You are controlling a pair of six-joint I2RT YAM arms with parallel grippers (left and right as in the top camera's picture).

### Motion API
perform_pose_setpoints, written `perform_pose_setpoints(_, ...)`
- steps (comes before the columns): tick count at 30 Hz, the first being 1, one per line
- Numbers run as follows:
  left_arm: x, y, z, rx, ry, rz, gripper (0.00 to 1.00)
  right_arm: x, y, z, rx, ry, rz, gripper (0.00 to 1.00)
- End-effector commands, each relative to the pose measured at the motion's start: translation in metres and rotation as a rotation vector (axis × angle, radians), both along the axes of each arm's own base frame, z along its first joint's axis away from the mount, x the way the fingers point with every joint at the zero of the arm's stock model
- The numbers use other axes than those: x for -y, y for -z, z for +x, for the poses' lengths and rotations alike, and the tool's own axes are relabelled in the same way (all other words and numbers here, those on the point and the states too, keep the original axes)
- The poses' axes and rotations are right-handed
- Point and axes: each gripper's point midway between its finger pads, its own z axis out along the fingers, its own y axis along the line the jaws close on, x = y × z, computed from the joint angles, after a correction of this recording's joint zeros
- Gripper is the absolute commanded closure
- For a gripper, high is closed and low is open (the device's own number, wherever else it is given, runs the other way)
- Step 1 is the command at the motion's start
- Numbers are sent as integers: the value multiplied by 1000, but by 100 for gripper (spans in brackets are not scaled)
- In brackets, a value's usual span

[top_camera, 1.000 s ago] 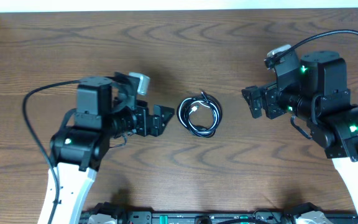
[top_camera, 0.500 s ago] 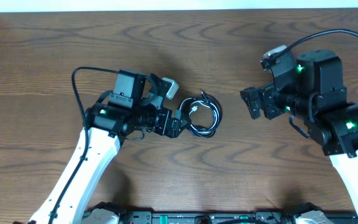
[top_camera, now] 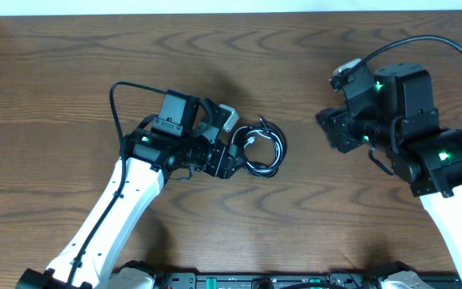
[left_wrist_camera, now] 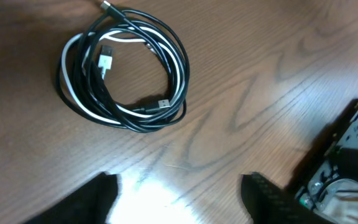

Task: Untangle cables
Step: 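Lower the left gripper onto the coil and grasp the cable plugs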

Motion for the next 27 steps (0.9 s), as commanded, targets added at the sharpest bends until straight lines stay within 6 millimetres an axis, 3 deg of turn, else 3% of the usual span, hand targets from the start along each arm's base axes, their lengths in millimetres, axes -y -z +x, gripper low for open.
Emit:
perform_pose_setpoints(1, 0, -5, 4, 27, 3, 12, 38, -3, -9, 1, 23, -3, 6, 65)
perform_pose_setpoints(4, -2, -4, 6, 31, -3, 24, 37, -3, -9, 1, 23, -3, 6, 64)
perform_pose_setpoints(6, -2, -4, 6, 31, -3, 24, 23, -2, -9, 1, 23, -2, 6, 47)
perform_pose_setpoints(8, -2, -4, 9, 45, -8, 27, 21, -2, -9, 1, 26, -2, 6, 37)
perform_pose_setpoints(15, -1, -9, 21, 105, -20, 26, 18, 1, -14, 8, 57, 27, -2, 26)
perform_pose_setpoints(18, 0, -11, 24, 117, -21, 21, 12, 1, -13, 8, 48, 40, 9, 25)
perform_pose_setpoints(27, 0, -5, 36, 138, -42, 37, 12, 5, -6, 8, 27, 54, -18, 21)
